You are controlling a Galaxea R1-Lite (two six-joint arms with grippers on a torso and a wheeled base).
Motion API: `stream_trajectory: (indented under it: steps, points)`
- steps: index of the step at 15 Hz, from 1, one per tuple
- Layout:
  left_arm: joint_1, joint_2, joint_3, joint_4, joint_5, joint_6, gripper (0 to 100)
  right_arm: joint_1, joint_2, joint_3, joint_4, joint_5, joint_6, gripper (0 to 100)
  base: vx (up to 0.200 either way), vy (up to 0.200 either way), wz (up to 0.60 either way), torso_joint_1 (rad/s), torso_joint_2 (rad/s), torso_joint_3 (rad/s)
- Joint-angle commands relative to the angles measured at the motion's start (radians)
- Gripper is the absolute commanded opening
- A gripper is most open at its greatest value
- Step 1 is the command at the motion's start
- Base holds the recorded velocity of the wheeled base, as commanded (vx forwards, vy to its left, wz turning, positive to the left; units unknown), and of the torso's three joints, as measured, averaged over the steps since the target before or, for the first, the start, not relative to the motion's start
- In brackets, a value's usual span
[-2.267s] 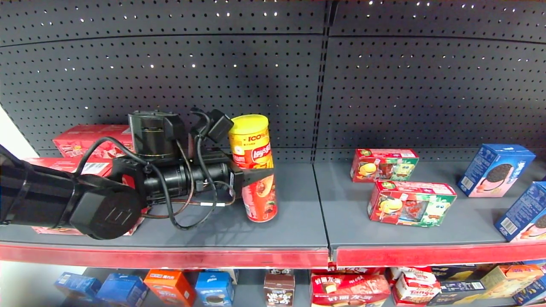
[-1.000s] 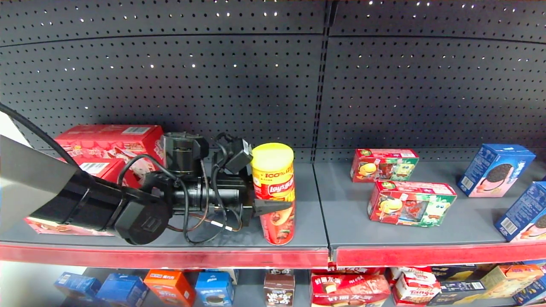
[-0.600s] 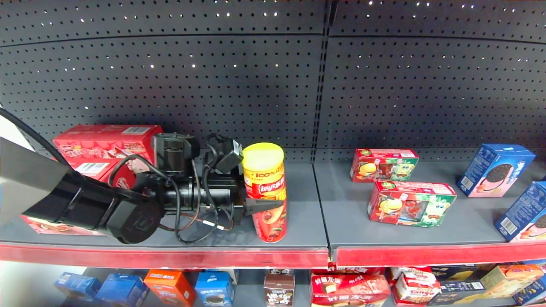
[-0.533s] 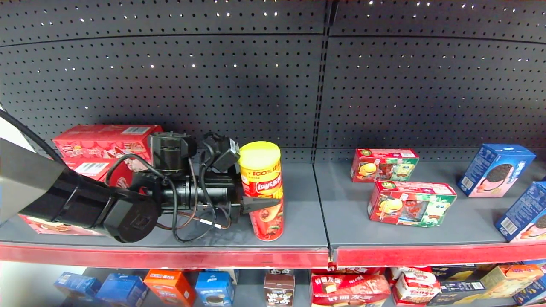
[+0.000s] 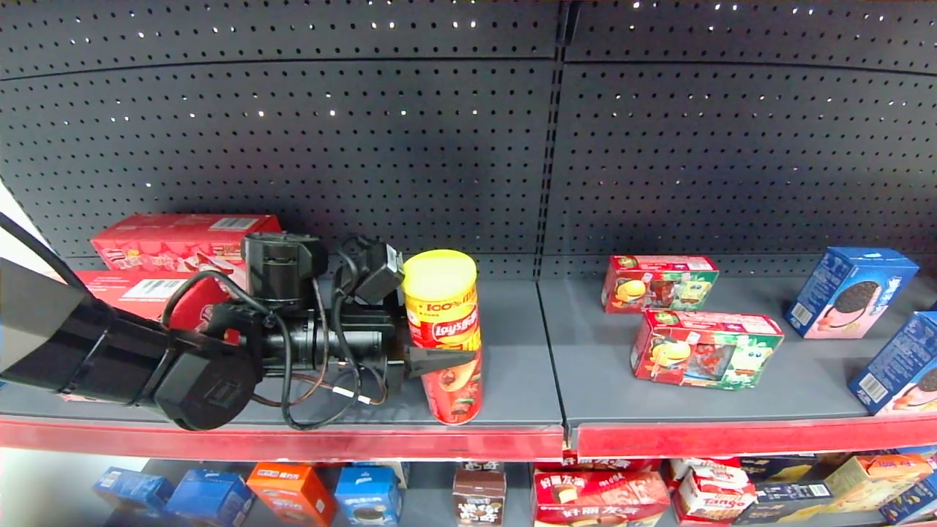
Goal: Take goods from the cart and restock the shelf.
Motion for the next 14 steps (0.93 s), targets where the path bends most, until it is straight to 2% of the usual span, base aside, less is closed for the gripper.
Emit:
stream_trajectory:
  steps: [1,14]
  points:
    - [0.000,0.009,0.002,-0.001,0.001,-0.001,0,-0.001,-0.002,0.002,0.000,0.000,0.000,0,0.000,0.000,0.00,0.000,0.00,0.000]
    - [0.004,0.063,-0.036,-0.001,0.007,0.000,0,-0.007,-0.017,0.005,0.034,0.011,-0.002,0,0.000,0.000,0.00,0.000,0.00,0.000]
